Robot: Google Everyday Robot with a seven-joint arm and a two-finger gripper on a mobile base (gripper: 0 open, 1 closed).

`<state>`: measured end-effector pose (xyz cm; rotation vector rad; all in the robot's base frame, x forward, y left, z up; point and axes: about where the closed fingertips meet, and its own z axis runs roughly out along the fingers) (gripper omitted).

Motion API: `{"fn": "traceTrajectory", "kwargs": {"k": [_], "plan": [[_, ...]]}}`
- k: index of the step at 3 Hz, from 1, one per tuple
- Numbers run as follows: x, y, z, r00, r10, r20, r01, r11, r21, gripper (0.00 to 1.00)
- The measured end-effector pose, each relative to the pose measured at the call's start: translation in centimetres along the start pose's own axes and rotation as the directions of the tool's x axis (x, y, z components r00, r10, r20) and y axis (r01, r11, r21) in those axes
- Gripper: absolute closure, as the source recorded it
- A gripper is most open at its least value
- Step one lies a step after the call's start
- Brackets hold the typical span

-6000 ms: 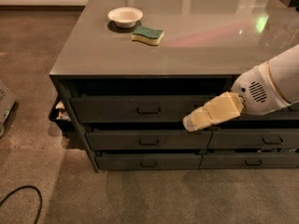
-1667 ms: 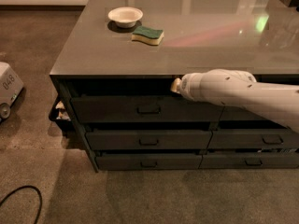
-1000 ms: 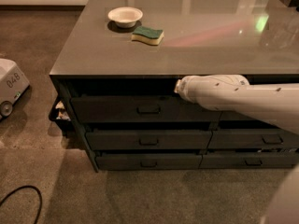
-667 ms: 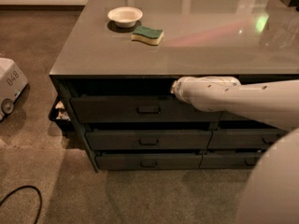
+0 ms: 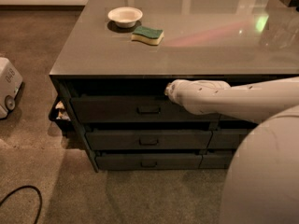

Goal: Open top drawer

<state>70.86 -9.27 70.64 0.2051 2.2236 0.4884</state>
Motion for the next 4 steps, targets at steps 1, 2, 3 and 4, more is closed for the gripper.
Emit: {"fn": "traceTrajectory", "kwargs": {"k": [1,2,3,4], "plan": [[1.12,0.45,0.71,1.000,0.005,-0.017,-0.005,0.9999,-0.013,1.00],[1.65,0.71,0.95,1.000,0.003,-0.029,-0.004,0.9998,-0.022,1.00],[1.36,0.82,0.87,1.000,0.003,-0.029,-0.004,0.9998,-0.022,1.00],[1.81,0.36,1.26,0.996,-0.075,-0.045,0.073,0.9968,-0.033,1.00]]}}
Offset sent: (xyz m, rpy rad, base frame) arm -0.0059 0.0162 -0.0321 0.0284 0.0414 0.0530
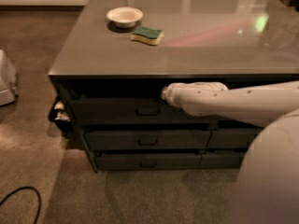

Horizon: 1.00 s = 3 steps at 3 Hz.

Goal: Open top drawer

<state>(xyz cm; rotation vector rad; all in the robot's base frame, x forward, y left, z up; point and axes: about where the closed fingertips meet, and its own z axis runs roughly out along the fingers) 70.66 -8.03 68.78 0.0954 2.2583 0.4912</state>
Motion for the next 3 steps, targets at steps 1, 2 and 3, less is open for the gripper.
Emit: {"fn": "traceTrajectory", "kwargs": {"k": [1,2,3], "plan": [[-0.1,0.1,-0.1,1.000,0.000,0.000,0.000,1.0000,0.000,1.00],[1.4,0.6,-0.3,0.999,-0.033,-0.018,0.032,0.9990,-0.031,1.00],[1.4,0.7,-0.5,0.999,-0.041,-0.021,0.040,0.9985,-0.036,1.00]]}}
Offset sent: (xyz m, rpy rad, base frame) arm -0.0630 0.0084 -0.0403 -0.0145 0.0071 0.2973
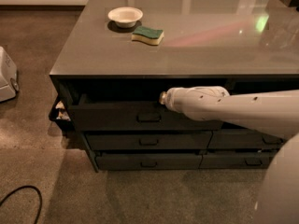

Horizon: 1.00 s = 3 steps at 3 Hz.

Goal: Open top drawer

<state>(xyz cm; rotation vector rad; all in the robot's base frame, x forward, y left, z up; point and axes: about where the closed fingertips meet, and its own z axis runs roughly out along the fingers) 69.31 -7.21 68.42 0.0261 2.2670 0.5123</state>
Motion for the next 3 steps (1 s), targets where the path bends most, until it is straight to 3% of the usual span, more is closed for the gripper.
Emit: {"fn": "traceTrajectory", "kwargs": {"k": [3], "plan": [[3.7,0.7,-1.9,0.999,-0.045,-0.019,0.044,0.9971,-0.062,1.00]]}}
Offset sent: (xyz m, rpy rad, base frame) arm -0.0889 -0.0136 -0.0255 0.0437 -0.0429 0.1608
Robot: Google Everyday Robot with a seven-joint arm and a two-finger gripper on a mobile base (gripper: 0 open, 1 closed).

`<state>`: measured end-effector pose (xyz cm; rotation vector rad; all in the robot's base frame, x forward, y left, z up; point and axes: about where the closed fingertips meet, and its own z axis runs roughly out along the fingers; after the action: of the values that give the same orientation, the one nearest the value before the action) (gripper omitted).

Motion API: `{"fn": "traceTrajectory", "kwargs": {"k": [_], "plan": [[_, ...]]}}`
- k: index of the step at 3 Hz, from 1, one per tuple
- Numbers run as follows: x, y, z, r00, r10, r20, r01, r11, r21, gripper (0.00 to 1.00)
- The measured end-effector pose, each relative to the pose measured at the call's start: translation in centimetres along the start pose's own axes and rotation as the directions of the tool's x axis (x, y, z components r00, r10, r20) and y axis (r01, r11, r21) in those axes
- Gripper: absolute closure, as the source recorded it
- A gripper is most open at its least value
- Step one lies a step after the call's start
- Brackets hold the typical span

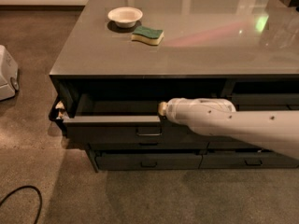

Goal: Open top drawer

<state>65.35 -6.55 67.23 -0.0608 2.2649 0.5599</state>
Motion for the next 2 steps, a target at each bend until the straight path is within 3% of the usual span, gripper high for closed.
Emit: {"fn": "traceTrajectory", "kwargs": {"k": [1,2], "plan": [[2.0,0.7,-1.2,0.996,-0.068,-0.054,0.066,0.9972,-0.035,1.00],[1.0,0.4,-2.8,0.983,-0.148,-0.104,0.143,0.9881,-0.057,1.00]]}}
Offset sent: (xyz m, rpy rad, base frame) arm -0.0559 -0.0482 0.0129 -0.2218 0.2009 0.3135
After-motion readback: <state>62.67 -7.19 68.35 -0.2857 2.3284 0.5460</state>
